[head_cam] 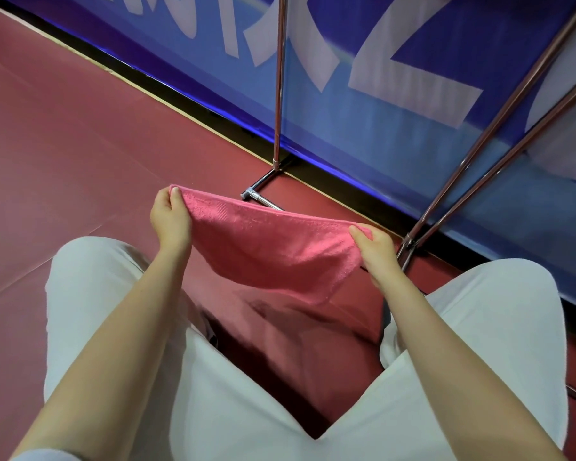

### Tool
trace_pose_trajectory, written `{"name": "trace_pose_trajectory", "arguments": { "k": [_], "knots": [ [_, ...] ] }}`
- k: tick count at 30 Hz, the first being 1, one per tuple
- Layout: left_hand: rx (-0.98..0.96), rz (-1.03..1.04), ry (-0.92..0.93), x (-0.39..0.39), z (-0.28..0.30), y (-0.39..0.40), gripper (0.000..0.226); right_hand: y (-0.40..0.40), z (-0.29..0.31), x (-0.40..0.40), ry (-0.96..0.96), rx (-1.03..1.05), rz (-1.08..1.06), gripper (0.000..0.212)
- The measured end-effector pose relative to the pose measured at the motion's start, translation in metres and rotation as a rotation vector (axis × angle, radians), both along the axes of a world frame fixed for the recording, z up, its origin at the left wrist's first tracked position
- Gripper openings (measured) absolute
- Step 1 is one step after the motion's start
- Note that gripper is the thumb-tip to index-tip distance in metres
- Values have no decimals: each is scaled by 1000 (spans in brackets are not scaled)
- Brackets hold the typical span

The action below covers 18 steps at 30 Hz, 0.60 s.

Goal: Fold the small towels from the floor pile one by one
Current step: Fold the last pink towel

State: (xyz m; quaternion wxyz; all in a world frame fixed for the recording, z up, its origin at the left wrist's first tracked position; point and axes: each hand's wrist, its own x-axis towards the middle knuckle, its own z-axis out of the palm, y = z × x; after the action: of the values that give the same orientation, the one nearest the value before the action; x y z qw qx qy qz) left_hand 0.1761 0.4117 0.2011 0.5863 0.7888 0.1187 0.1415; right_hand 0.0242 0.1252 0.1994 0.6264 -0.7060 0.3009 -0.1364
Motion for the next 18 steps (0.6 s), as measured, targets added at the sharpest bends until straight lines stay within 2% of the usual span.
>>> {"name": "trace_pose_trajectory", "arguments": {
  "k": [4,7,14,18],
  "knots": [
    [53,-76,14,-3,-2,-4,28,-3,-6,2,36,-29,-89,27],
    [27,-100,112,-3,-5,-7,27,-3,-3,4,25,34,-124,26],
    [-357,-85,492,-14,11,-28,27,3,-3,12,32,126,-223,26],
    [-489,-177,535,-37,18,-49,16,18,4,15,-46,67,-93,26]
  ]
}}
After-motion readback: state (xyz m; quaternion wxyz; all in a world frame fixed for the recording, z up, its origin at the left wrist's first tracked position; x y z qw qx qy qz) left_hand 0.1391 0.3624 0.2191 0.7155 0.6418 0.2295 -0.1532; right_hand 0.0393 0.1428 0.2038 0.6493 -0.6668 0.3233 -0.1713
